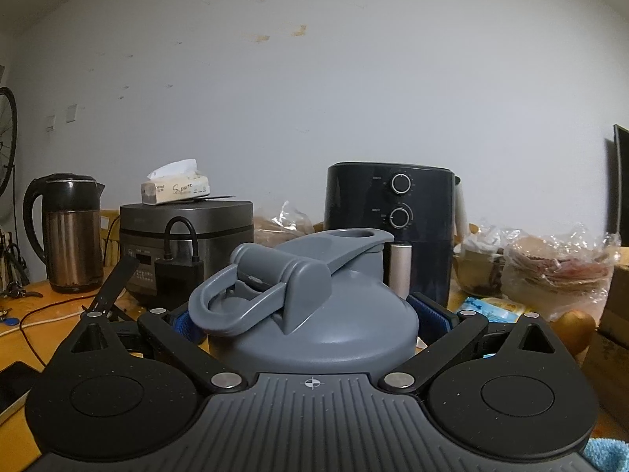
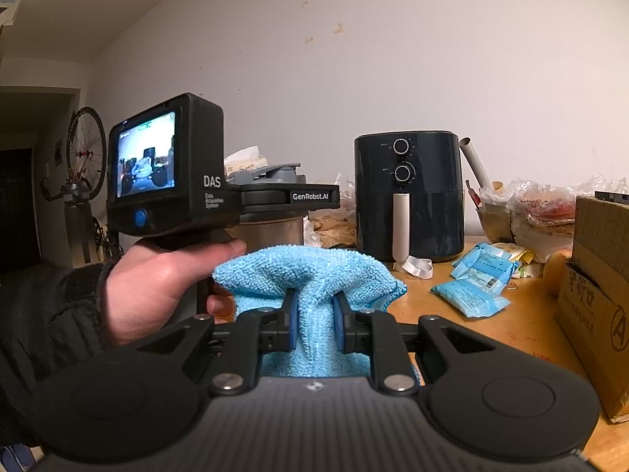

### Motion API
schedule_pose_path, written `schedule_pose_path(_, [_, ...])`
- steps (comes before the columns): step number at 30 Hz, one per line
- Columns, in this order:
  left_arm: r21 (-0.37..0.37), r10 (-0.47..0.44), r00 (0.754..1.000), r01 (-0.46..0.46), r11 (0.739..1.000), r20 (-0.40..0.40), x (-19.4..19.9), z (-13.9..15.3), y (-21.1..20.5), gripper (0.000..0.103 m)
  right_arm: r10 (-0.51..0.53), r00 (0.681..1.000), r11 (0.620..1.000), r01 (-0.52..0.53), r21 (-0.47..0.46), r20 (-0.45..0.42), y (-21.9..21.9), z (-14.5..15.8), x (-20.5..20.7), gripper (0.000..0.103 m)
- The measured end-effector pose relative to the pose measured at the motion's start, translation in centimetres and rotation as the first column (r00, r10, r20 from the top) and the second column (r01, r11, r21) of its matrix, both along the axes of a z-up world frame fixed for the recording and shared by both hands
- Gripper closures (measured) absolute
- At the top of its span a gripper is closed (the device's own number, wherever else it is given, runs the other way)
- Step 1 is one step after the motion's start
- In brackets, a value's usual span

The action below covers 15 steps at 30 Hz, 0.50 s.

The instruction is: Clean container

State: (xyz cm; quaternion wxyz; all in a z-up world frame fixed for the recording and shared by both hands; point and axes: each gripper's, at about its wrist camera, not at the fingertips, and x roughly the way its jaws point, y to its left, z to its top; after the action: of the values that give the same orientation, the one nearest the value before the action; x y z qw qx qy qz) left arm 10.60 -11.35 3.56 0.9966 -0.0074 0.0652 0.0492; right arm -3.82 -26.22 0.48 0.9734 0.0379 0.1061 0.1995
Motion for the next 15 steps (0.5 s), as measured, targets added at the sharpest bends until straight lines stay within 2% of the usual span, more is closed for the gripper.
schedule_pose_path(15, [0.01,-0.021,1.0,0.02,1.0,0.013,-0.01,-0.19,0.2,0.008,-0.001,1.0,1.0,0.001,0.002,-0.002,0.12,0.08,-0.17,0.088])
